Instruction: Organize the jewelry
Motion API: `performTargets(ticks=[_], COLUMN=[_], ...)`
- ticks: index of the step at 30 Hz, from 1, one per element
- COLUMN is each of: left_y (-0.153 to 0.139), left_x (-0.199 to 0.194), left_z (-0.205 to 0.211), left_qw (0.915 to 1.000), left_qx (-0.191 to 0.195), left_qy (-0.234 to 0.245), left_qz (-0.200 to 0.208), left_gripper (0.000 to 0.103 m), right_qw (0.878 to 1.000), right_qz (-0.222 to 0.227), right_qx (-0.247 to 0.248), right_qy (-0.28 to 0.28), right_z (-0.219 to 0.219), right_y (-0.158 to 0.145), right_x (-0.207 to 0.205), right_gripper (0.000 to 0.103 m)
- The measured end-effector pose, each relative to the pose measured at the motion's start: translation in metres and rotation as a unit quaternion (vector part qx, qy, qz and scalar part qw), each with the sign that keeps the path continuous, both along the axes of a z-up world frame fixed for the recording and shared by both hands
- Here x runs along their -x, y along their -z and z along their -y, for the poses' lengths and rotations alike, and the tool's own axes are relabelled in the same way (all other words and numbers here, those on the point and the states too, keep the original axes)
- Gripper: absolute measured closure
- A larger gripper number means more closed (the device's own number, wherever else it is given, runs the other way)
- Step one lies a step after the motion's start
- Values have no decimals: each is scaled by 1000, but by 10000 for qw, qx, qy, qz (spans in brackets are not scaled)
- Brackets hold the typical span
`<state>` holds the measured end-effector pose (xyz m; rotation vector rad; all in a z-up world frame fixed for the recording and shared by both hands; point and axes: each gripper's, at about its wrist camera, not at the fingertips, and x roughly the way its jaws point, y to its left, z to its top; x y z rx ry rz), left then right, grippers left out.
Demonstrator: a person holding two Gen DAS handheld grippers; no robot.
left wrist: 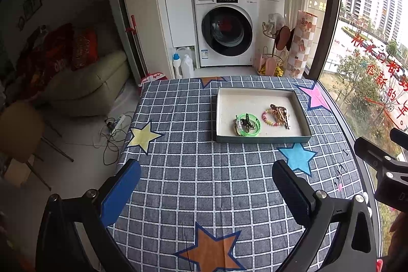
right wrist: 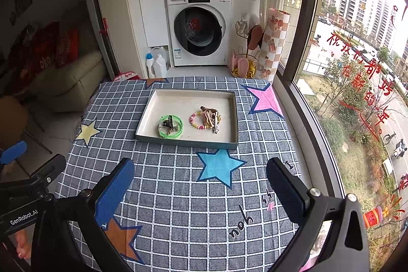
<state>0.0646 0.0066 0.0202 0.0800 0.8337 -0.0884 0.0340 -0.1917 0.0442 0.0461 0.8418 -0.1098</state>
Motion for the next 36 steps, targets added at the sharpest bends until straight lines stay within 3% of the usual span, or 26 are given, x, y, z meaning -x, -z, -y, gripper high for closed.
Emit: performTargets(ticks=[36], left_y=[-12], left_x=[3], left_z=[0], left_qw=[9999], left_qx=[29], left_qy=[-82], left_qz=[122], left_gripper=[0], right_qw=[9999], right_qz=[143], right_qx=[-69], right_qy=[-22], right_z=[-1], right_y=[-8], right_x=[1], right_gripper=[0])
